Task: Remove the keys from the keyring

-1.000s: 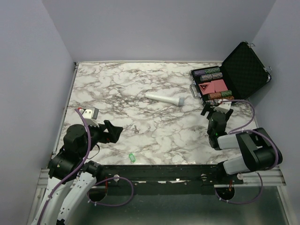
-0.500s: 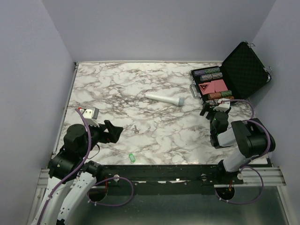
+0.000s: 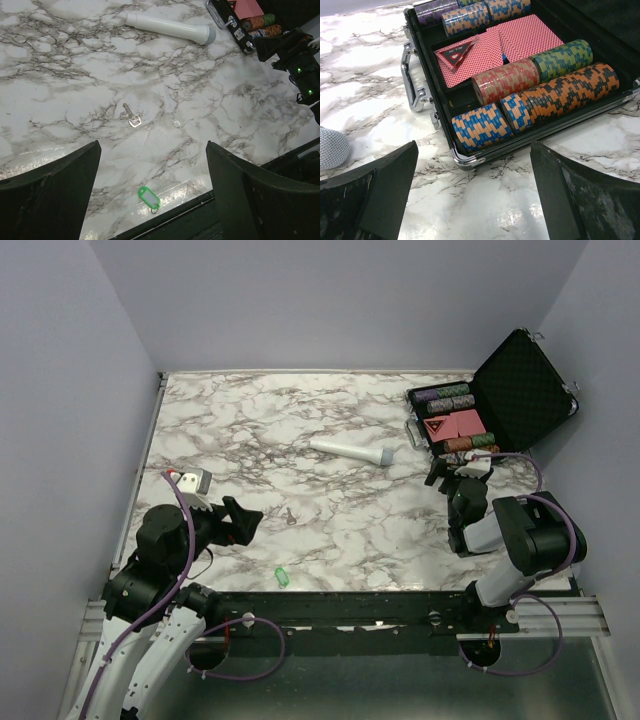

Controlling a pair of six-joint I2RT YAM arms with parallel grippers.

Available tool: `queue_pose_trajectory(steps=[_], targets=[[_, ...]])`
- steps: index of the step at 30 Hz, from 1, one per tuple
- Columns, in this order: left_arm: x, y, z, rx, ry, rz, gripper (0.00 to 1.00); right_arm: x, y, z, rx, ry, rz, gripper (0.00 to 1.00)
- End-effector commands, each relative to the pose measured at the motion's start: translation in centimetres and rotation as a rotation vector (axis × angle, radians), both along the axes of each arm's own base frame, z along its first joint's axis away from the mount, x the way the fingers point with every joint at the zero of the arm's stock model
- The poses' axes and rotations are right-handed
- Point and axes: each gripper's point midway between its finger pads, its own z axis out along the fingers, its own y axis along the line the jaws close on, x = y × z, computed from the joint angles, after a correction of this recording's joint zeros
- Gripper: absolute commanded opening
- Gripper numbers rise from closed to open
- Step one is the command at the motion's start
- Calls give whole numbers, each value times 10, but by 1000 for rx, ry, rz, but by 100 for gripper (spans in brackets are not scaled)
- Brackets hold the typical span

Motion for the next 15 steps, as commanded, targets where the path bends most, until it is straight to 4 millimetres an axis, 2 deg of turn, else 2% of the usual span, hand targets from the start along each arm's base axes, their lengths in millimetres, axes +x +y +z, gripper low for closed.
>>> queue_pose_trajectory(steps=[1, 15], targets=[[2, -1, -1, 4, -4, -6, 94, 3, -6, 14, 9, -67, -28, 100], [3, 7, 1, 1, 1, 50, 94, 3, -6, 15, 11, -69, -31, 100]])
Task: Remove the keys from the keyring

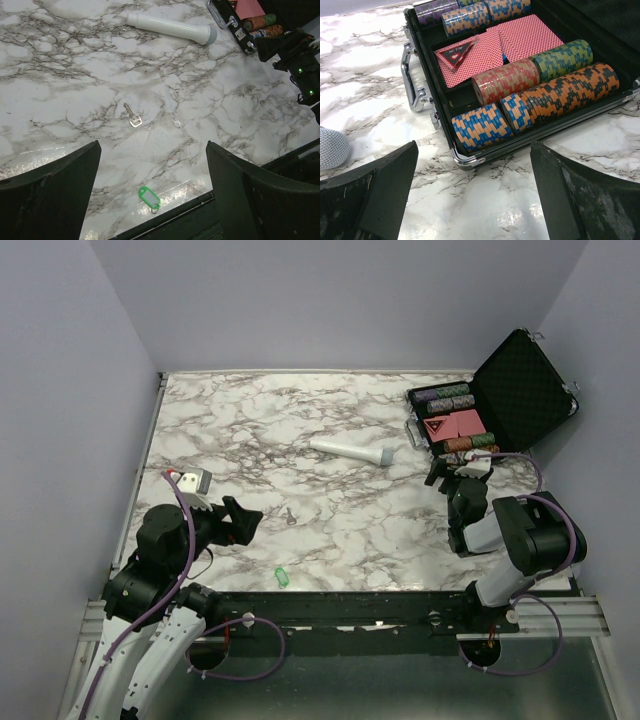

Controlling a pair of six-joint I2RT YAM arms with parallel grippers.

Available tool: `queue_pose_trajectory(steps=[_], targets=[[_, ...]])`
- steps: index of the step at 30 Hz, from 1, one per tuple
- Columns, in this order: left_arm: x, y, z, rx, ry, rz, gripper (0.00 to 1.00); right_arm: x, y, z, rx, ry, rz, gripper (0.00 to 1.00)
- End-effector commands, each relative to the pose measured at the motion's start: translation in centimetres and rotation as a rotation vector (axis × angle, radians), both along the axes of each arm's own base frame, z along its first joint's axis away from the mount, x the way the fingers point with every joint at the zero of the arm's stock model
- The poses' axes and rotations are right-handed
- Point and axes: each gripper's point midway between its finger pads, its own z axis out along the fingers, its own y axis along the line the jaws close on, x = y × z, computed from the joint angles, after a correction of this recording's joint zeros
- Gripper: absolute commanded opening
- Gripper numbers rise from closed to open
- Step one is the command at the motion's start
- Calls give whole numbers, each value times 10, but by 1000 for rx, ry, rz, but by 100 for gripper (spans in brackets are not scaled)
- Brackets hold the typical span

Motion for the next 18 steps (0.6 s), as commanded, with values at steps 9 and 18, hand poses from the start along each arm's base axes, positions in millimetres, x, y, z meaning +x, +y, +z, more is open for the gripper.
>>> queue_pose_trajectory(steps=[9, 18], targets=[[2, 8, 3, -1, -10, 52, 94, 3, -6, 14, 9, -67, -30, 100], [1, 14, 8, 1, -31, 76, 97, 3, -7, 15, 9, -67, -33, 100]])
